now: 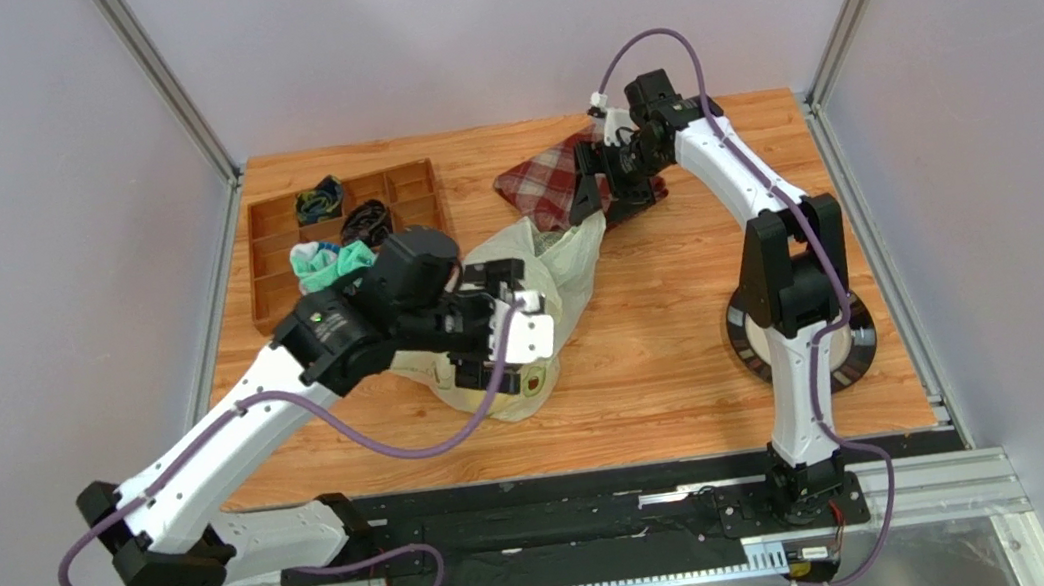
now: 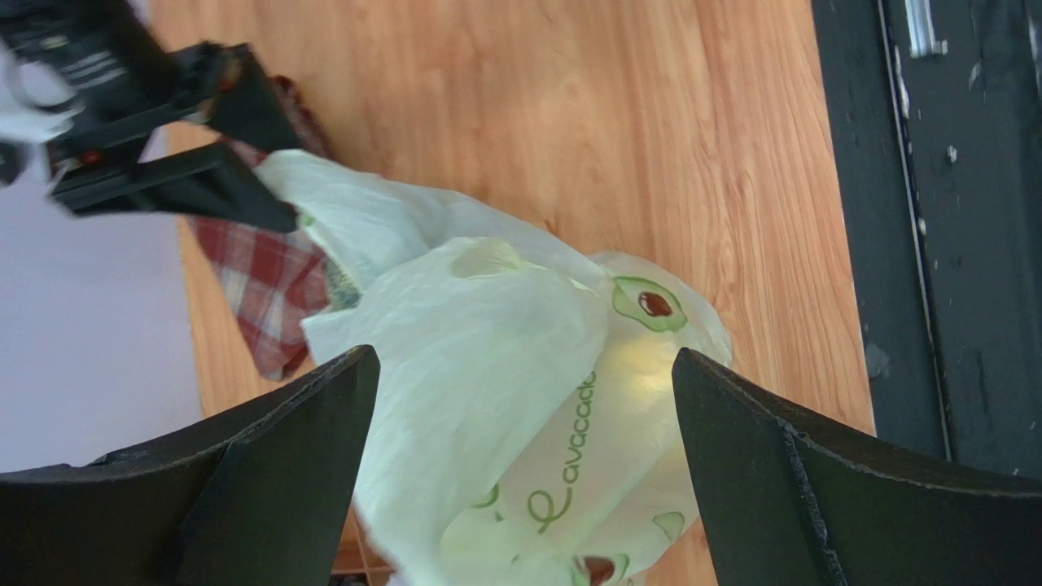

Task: Take the fake fruits out of the plastic bag
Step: Adjust the plastic bag at the center of the board.

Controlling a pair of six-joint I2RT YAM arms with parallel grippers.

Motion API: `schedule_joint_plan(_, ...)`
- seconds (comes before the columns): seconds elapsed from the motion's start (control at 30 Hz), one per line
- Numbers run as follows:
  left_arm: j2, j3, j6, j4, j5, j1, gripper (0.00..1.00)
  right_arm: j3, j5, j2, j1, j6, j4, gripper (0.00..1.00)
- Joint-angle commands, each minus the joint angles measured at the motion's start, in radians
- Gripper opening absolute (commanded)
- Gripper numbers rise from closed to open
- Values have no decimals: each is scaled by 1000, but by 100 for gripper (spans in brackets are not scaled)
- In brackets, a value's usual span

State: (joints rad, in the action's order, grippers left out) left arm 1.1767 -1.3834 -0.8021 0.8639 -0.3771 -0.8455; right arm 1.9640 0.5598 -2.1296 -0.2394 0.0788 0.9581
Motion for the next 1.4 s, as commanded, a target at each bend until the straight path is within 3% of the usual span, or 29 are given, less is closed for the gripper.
schedule_joint_plan(0.0,50,57,-235,-52,96,-50,98,-8,3,10,-8,50,-65,73)
schedule_joint_plan(0.03,69,52,-282,-52,96,-58,97,-2,14,8,-9,55,-71,65)
schedule_joint_plan(0.07,104,43,-311,-42,75,-59,95,2,26,8,-8,55,-76,51)
schedule_joint_plan(0.17,187,43,-440,-39,43,-67,93,25,112,2,-3,78,-78,34)
schedule_joint_plan(0.37,403,-122,-621,82,58,-61,81,30,288,-30,44,200,-70,15)
schedule_joint_plan(0.5,497,-206,-645,86,90,-72,77,-17,318,-7,74,276,-102,13)
schedule_joint_plan(0.77,514,-152,-712,-9,225,-104,73,-109,253,97,94,247,-81,11)
schedule_joint_plan(0.87,485,-105,-724,1,280,-87,68,-123,198,161,94,184,-41,11)
schedule_joint_plan(0.97,460,-54,-746,-22,348,-69,56,-143,128,215,95,110,5,11)
schedule_joint_plan(1.0,456,-48,-747,-26,360,-61,47,-148,112,224,95,99,16,11)
schedule_joint_plan(1.07,463,-34,-737,-43,403,-56,34,-145,98,238,95,58,48,11)
schedule_joint_plan(1.1,471,-34,-711,-71,426,-53,18,-139,91,243,97,49,56,11)
schedule_joint_plan(1.17,498,-81,-666,-77,493,-49,0,-104,75,253,101,12,74,9)
schedule_joint_plan(1.23,521,-205,-536,-71,472,-20,0,-32,75,234,103,-25,112,3)
schedule_joint_plan(1.27,532,-268,-399,-62,448,-1,0,30,77,193,112,-40,145,0)
schedule_joint_plan(1.37,624,-605,-111,4,353,132,0,301,51,91,132,-24,148,0)
